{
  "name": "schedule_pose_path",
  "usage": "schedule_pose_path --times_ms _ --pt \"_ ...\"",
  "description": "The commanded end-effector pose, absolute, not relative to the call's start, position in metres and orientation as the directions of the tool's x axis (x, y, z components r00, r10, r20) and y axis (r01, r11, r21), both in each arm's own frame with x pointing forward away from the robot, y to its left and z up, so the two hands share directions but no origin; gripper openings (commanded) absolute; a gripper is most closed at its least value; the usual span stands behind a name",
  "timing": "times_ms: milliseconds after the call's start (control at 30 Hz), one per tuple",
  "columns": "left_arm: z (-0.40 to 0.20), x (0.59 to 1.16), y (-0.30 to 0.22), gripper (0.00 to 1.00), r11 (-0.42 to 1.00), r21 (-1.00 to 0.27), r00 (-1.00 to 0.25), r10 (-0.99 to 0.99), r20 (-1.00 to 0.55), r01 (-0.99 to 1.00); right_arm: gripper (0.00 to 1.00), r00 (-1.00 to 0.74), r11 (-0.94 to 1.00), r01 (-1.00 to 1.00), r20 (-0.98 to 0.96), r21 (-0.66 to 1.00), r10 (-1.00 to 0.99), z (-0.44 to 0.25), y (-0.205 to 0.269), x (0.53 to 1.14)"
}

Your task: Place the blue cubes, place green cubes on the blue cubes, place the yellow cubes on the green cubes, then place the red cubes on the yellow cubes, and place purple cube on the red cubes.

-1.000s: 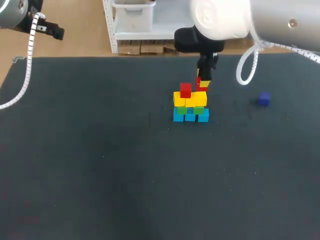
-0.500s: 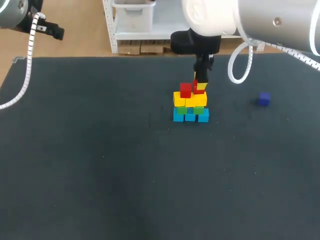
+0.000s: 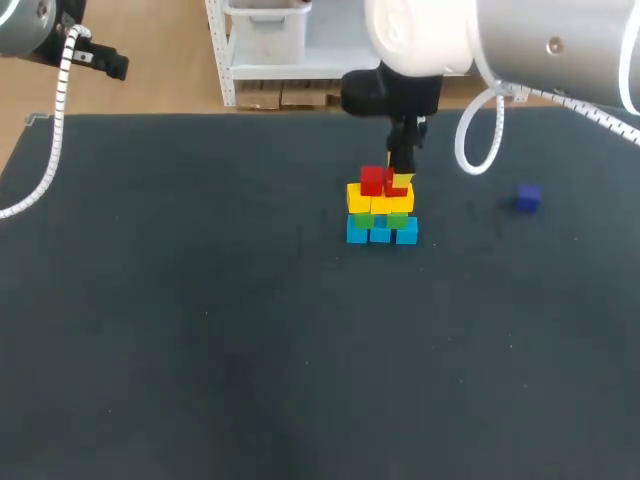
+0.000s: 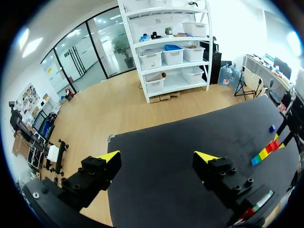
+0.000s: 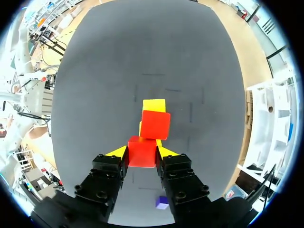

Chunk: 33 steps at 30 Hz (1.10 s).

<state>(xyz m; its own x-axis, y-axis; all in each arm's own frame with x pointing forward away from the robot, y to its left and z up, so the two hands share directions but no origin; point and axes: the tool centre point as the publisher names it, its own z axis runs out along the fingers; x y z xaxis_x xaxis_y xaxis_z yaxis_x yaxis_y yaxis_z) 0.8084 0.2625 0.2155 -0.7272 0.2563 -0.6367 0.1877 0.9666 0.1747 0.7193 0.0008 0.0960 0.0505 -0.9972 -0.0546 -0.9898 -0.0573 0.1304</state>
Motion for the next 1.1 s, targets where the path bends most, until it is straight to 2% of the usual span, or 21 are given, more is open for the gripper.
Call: schedule_pose_path --times_ms 33,1100 --pt "0.2156 0.8083 0.2633 1.0 0.966 0.173 -0.726 0.257 -0.637 0.19 0.0 0.052 -0.059 -0.99 -0.058 0.126 -0.997 0.0939 0.0003 0.7163" --pt "0.2156 0.8083 0.2633 1.0 0.966 0.173 -0.726 0.257 -0.637 0.19 0.0 0.05 -0.057 -0.991 -0.061 0.119 -0.997 0.0899 0.0027 0.7246"
